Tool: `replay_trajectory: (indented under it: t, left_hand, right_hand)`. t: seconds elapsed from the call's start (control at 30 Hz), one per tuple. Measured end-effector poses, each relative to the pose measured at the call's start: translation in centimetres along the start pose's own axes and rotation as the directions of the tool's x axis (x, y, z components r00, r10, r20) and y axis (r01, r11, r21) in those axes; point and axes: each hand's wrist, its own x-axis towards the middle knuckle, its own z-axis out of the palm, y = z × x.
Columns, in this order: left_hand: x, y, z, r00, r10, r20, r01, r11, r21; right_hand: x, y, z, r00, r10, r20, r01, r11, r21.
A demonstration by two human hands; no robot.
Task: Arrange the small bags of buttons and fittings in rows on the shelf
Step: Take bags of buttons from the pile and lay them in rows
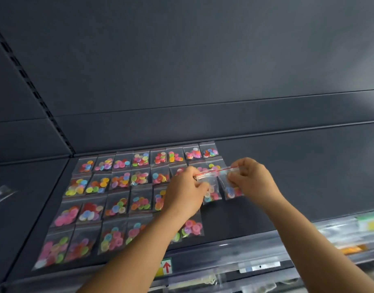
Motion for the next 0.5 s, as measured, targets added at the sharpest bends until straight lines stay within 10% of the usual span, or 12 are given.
replay_trajectory:
  t: [0.33,0.5]
  left_hand:
    - [-0.6,0.0,0.6,0.980,0.180,-0.087,-0.135,0.917,0.376]
    - [-1.4,-0.2,0.8,0.945,0.303,0.122,-0.326,0.851,0.411]
  right_hand:
    - [-0.9,1.3,0.6,0.977,-0.213,-0.013,0.193,0.908,-0.371]
    - [-1.9,1.5,0.2,0.931,-0.319,0.178,0.364,0.776,-0.515]
